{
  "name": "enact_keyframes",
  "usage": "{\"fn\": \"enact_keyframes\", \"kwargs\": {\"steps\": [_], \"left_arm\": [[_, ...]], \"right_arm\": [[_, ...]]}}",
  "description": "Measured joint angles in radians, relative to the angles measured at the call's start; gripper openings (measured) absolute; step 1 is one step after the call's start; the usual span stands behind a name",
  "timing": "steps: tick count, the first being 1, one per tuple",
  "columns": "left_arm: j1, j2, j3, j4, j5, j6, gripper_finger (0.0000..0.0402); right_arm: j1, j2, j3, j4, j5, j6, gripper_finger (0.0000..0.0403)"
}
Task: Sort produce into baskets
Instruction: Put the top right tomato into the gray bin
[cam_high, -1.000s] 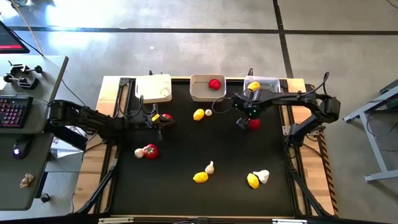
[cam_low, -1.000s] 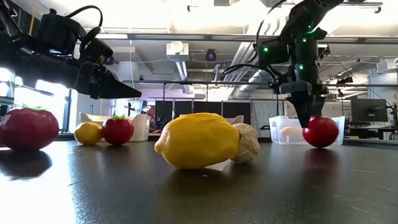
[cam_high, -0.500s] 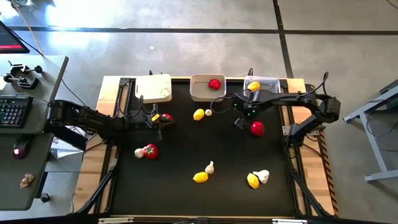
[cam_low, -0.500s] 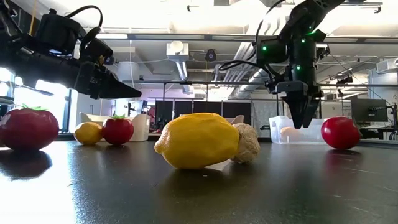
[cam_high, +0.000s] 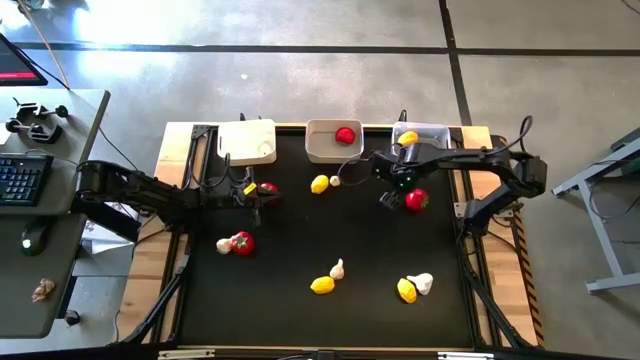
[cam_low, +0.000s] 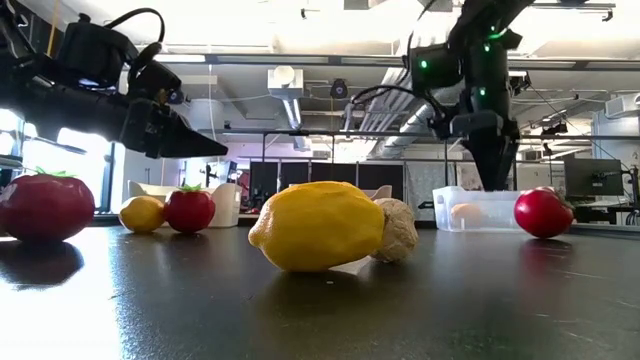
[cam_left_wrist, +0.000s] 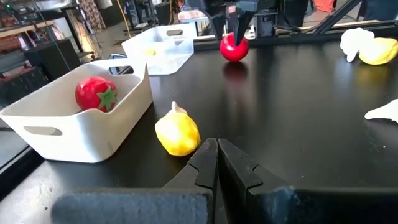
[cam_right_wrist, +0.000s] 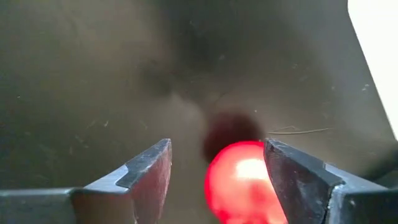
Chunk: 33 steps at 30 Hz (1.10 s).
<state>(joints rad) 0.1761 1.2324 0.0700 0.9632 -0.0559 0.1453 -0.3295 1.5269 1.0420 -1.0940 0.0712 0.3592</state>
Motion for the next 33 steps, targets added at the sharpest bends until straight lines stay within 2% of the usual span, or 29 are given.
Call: {"fn": "enact_keyframes", "kwargs": {"steps": [6,12,17,19,22,25,28,31,33], "left_arm": [[0.0,0.0,0.0,0.026,0.0,0.014,0.0],[0.0,0.0,0.0,0.025,0.0,0.016,0.0],[0.0,0.0,0.0,0.025,0.0,0.016,0.0],[0.0,0.0,0.0,0.025,0.0,0.016,0.0],[0.0,0.0,0.0,0.025,0.0,0.023,0.0],[0.0,0.0,0.0,0.028,0.0,0.024,0.0],[0.0,0.0,0.0,0.028,0.0,0.024,0.0],[0.0,0.0,0.0,0.028,0.0,0.024,0.0],[0.0,0.0,0.0,0.028,0.0,0.024,0.0]], "right_arm": [[0.057,0.0,0.043,-0.087,0.082,-0.014,0.0246],[0.083,0.0,0.04,-0.094,0.096,-0.024,0.0246],[0.119,0.0,0.04,-0.138,0.199,-0.12,0.0246],[0.128,0.0,0.04,-0.157,0.206,-0.146,0.0244],[0.134,0.0,0.04,-0.18,0.17,-0.079,0.0234],[0.134,0.0,0.04,-0.194,0.079,-0.015,0.0207],[0.134,0.0,0.04,-0.213,0.034,-0.001,0.0157],[0.134,0.0,0.04,-0.232,0.038,-0.009,0.009],[0.134,0.0,0.04,-0.254,0.088,0.0,0.0048]]}}
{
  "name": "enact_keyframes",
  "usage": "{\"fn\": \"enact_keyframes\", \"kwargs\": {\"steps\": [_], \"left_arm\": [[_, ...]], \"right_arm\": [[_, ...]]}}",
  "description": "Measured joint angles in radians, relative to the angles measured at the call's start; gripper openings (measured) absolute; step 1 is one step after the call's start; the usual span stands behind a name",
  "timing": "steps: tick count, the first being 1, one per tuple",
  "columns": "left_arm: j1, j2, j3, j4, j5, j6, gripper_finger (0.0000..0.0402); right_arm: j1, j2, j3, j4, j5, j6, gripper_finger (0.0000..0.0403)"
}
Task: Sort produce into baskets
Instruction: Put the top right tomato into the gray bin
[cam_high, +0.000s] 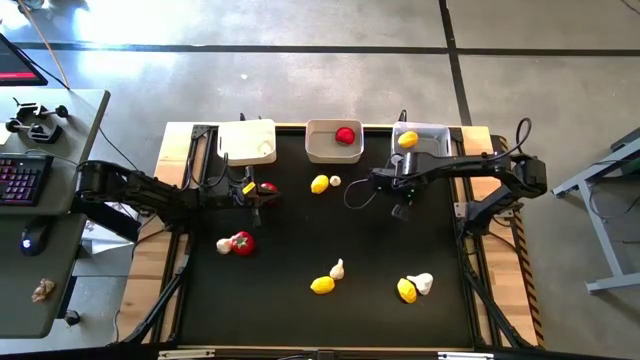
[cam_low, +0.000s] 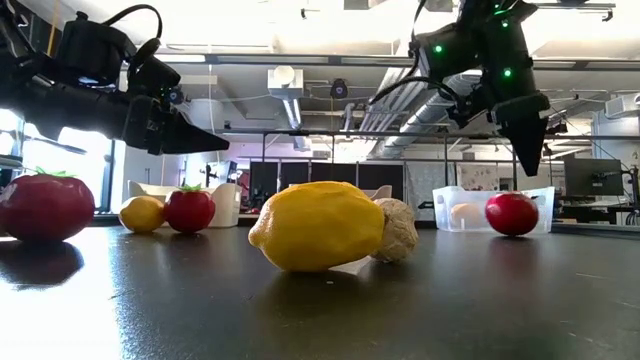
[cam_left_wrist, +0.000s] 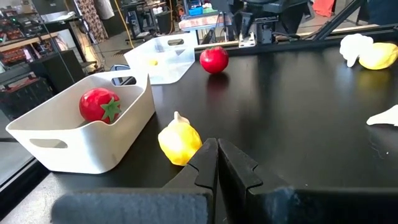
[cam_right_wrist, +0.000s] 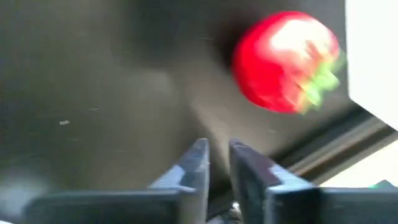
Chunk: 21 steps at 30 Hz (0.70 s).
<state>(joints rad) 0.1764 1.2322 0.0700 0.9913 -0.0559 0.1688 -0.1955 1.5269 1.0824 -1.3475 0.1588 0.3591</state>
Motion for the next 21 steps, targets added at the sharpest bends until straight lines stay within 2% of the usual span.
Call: {"fn": "enact_keyframes", "kwargs": {"steps": [3,6,9,17,21], "left_arm": [[0.0,0.0,0.0,-0.001,0.0,0.0,0.0],[0.0,0.0,0.0,-0.001,0.0,-0.007,0.0],[0.0,0.0,0.0,-0.001,0.0,-0.002,0.0],[0.0,0.0,0.0,-0.003,0.0,0.016,0.0],[0.0,0.0,0.0,-0.006,0.002,0.017,0.0]], "right_arm": [[0.0,0.0,0.0,-0.01,0.046,0.001,0.0016],[0.0,0.0,-0.001,0.002,0.047,0.0,0.003],[0.0,0.0,-0.001,0.03,0.047,0.002,0.0083],[-0.014,0.0,-0.001,0.147,0.076,0.057,0.0274],[-0.05,0.0,-0.001,0.153,0.077,0.048,0.0331]]}}
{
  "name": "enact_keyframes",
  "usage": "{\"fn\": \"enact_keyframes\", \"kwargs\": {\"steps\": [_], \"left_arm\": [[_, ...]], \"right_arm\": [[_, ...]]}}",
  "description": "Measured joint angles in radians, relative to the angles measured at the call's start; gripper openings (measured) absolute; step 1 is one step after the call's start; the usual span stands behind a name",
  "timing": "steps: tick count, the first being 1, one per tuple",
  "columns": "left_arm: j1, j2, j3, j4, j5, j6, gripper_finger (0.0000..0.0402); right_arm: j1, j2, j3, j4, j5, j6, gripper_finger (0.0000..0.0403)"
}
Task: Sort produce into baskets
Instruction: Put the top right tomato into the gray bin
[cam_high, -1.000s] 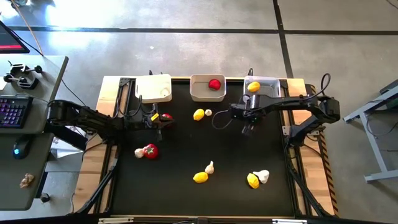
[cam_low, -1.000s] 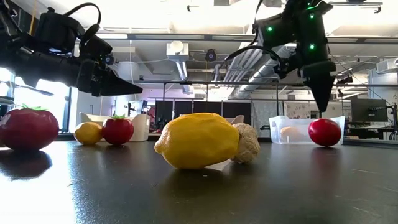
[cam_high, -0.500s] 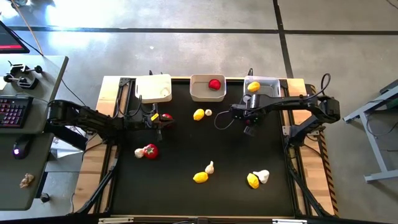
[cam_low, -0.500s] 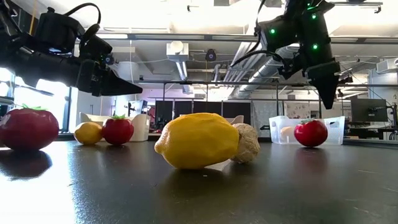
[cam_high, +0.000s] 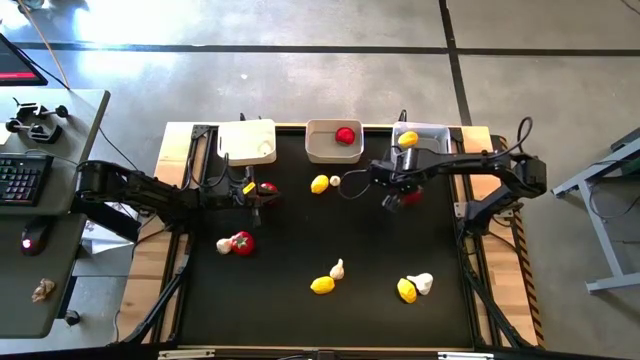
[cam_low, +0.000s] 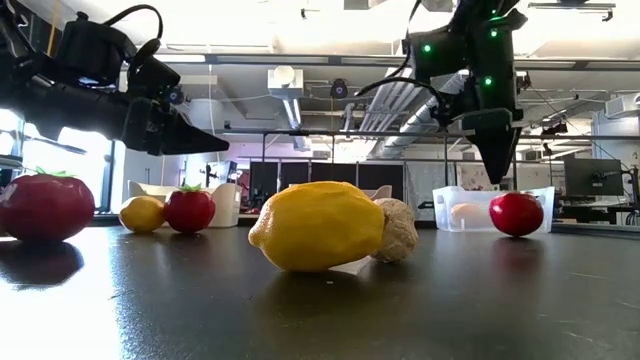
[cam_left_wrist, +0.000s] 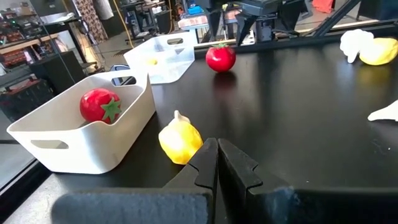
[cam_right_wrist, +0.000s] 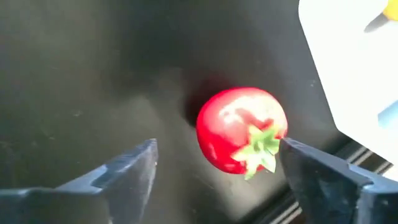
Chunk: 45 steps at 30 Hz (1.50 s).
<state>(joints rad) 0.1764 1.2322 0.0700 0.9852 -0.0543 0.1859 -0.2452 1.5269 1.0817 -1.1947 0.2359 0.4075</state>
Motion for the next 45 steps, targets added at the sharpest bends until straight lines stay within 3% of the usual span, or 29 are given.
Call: {"fn": "enact_keyframes", "kwargs": {"steps": [12,26,45], "left_arm": [[0.0,0.0,0.0,-0.002,0.019,-0.001,0.0],[0.0,0.0,0.0,-0.002,0.018,0.0,0.0],[0.0,0.0,0.0,-0.002,0.018,-0.001,0.0]], "right_arm": [[-0.097,-0.001,-0.007,-0.018,-0.002,-0.051,0.035],[-0.115,-0.001,-0.222,0.199,-0.06,-0.1,0.035],[-0.137,-0.001,-0.2,0.265,-0.085,-0.13,0.0342]]}}
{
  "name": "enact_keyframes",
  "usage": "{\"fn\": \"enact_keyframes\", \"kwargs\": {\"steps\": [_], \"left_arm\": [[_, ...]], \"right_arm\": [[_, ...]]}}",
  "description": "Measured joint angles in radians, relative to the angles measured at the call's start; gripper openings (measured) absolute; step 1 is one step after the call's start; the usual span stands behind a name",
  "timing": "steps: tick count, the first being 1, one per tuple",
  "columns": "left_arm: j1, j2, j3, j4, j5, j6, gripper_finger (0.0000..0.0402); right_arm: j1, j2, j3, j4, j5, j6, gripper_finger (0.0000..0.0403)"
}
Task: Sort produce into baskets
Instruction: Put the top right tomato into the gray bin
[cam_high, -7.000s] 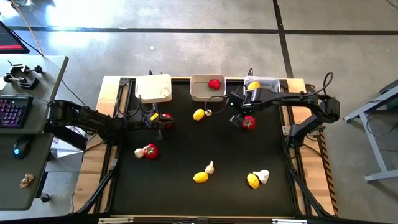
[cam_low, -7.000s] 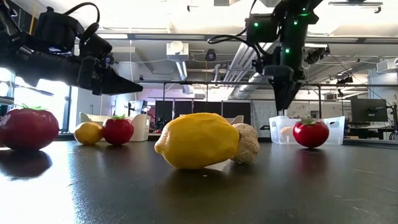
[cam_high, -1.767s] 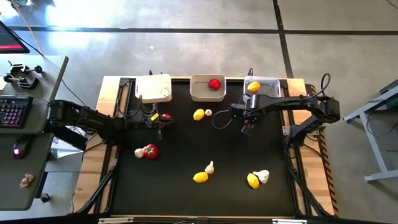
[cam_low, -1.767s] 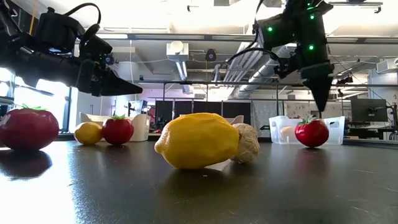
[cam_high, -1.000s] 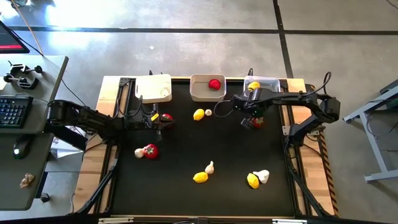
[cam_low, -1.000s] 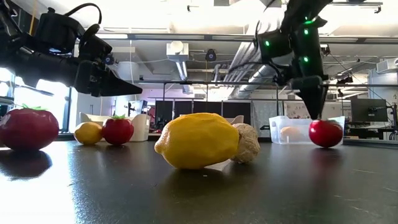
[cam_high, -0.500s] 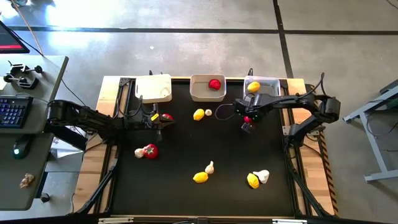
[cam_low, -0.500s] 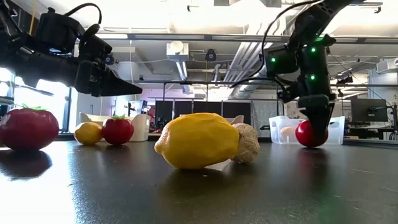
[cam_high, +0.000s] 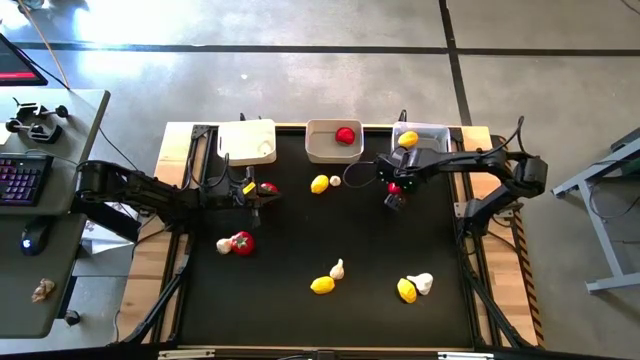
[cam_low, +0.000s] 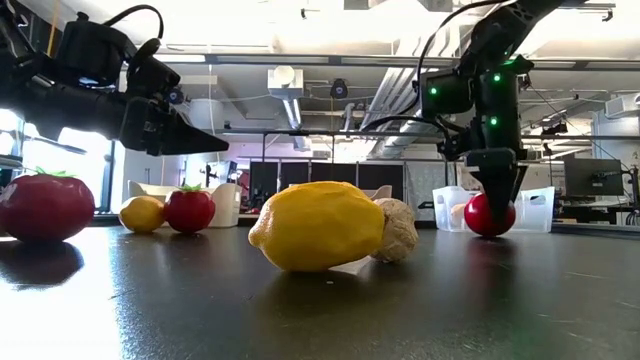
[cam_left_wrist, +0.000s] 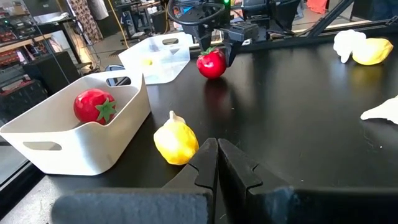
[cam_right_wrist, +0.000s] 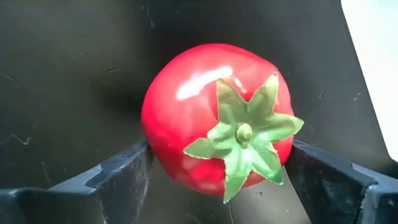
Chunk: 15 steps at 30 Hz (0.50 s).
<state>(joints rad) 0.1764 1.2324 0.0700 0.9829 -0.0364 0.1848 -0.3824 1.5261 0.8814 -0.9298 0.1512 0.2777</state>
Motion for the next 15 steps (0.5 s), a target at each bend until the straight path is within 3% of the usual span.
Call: {"fn": "enact_keyframes", "kwargs": {"steps": [15], "left_arm": [[0.0,0.0,0.0,-0.013,0.0,-0.016,0.0]], "right_arm": [[0.001,0.0,0.054,-0.093,-0.034,0.05,0.0342]]}}
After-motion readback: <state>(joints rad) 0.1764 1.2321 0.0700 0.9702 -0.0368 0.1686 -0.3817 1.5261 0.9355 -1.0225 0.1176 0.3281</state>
